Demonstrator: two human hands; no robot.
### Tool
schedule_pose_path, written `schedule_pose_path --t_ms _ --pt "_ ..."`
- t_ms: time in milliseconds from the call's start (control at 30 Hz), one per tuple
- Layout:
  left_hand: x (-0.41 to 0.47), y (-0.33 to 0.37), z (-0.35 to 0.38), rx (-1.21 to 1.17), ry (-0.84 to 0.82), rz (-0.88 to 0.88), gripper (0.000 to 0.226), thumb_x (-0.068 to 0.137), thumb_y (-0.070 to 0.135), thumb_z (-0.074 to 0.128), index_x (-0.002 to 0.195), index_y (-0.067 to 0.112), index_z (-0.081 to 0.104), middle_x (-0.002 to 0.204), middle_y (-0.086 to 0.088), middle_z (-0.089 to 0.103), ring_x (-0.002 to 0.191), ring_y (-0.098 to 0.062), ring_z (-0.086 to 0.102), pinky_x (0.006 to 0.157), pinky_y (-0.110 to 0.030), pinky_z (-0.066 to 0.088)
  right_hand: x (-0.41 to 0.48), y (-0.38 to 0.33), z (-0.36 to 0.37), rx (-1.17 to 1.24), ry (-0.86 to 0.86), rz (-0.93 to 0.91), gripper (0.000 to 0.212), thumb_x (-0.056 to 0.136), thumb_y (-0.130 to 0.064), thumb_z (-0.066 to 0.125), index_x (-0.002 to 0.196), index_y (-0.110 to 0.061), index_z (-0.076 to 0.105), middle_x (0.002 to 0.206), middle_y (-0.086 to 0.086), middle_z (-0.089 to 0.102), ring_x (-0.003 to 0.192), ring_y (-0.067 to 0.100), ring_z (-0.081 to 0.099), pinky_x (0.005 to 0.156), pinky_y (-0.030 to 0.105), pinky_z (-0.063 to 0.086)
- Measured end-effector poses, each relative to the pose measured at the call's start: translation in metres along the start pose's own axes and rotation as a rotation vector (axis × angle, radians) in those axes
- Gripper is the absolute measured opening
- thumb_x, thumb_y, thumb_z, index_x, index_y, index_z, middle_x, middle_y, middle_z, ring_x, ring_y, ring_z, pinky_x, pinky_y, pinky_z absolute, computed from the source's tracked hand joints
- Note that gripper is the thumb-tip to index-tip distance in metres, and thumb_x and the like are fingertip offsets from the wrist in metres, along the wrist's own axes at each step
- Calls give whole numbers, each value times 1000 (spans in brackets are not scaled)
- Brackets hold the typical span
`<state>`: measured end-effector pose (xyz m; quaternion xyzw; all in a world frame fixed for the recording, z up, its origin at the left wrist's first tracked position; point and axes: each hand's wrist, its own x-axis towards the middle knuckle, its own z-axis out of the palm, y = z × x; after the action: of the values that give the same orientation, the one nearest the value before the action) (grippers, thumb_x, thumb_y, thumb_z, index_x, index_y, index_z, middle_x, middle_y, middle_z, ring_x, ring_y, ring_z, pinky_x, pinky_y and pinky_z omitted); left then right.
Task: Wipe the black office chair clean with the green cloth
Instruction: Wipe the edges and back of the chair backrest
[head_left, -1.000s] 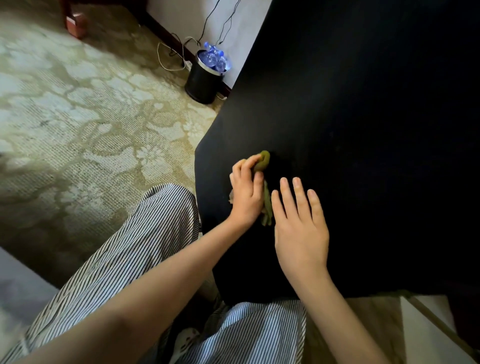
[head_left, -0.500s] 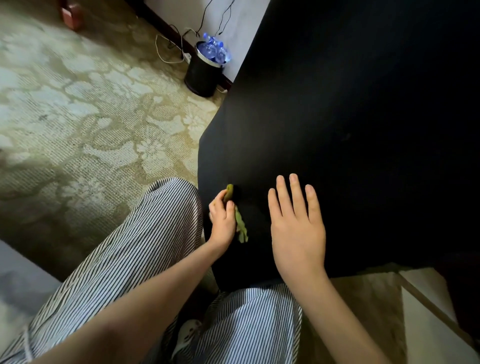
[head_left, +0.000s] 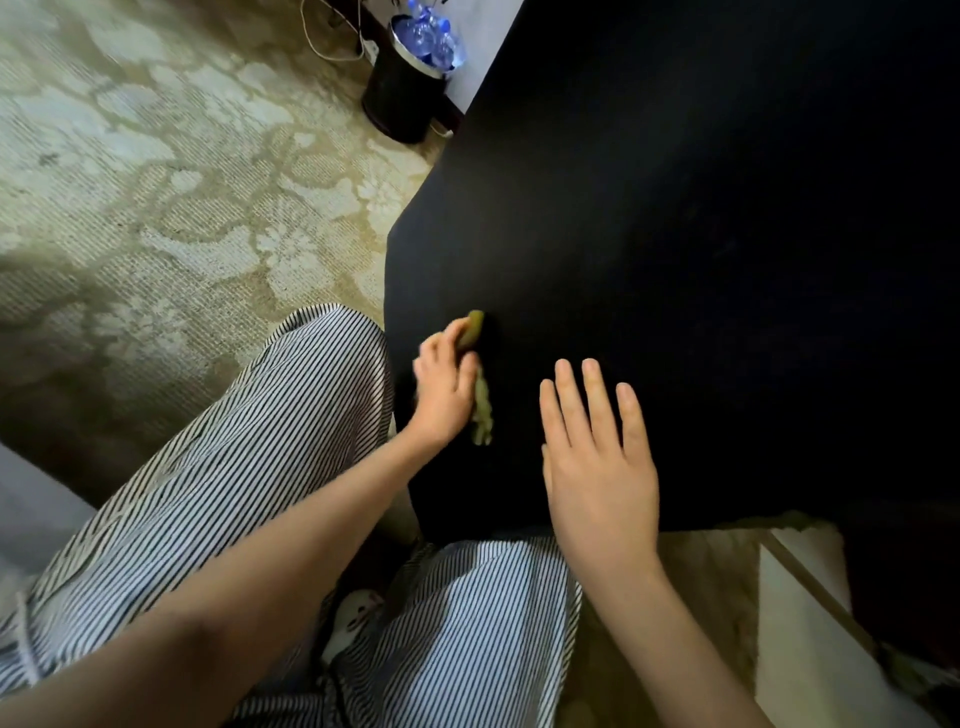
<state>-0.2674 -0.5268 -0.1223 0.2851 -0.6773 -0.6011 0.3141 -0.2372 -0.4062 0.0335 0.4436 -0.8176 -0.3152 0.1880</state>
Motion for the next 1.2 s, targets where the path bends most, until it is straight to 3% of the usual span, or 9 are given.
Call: schedule_pose_path --t_ms 100,267,367,467,567,733,867,1000,1200 --pt "-9 -23 5 -133 -19 -261 43 99 26 32 141 16 30 137 -14 28 130 -23 29 101 -18 13 -2 -3 -1 -33 13 3 76 73 -28 75 136 -2 41 144 18 41 137 32 32 114 44 -2" --pt "-32 -12 11 -190 19 -316 40 100 19 36 140 19 33 137 -11 28 130 -22 27 101 -17 14 -5 -7 0 -28 13 -9 82 69 -29 79 134 0 38 143 18 42 136 31 34 114 43 0" --pt "-55 10 14 -219 10 -227 39 99 28 36 138 24 34 134 -7 30 129 -16 25 100 -12 13 -6 -10 1 -12 3 -3 82 68 -30 79 133 0 40 142 18 44 135 30 36 114 43 1" --pt "-72 36 12 -228 4 -19 37 90 45 30 127 43 31 129 6 31 123 -5 28 100 -3 13 -9 -11 1 42 31 26 77 66 -26 80 131 0 48 140 18 46 135 30 31 115 40 0" --pt "-73 55 10 -286 -36 94 35 90 43 31 124 49 35 126 21 25 122 6 25 103 -6 16 -12 -11 -3 111 59 60 73 64 -19 80 129 0 53 139 18 47 134 30 26 116 39 -3" --pt "-42 48 4 -209 -11 243 35 90 30 34 125 28 35 121 -1 36 117 -6 30 103 -18 22 -20 -3 -11 115 81 81 78 62 -22 84 130 -3 52 140 14 47 133 27 26 116 35 -2" --pt "-30 12 2 -131 21 40 47 91 34 32 131 11 43 124 -15 44 117 -14 33 102 -20 21 -26 2 -14 102 52 51 80 61 -27 84 131 -4 53 141 13 46 134 26 26 115 32 -4" --pt "-46 -5 1 -226 6 -244 40 97 22 35 136 15 37 129 -12 35 126 -21 30 106 -25 20 -28 7 -14 67 18 -20 92 47 -6 89 131 -2 52 141 17 45 134 26 26 116 34 -5" --pt "-72 26 11 -292 46 -270 38 97 30 36 135 27 37 129 -2 32 127 -17 30 101 -24 23 -24 3 -12 14 121 11 97 57 1 79 142 -11 36 148 12 33 137 26 22 115 33 -1"
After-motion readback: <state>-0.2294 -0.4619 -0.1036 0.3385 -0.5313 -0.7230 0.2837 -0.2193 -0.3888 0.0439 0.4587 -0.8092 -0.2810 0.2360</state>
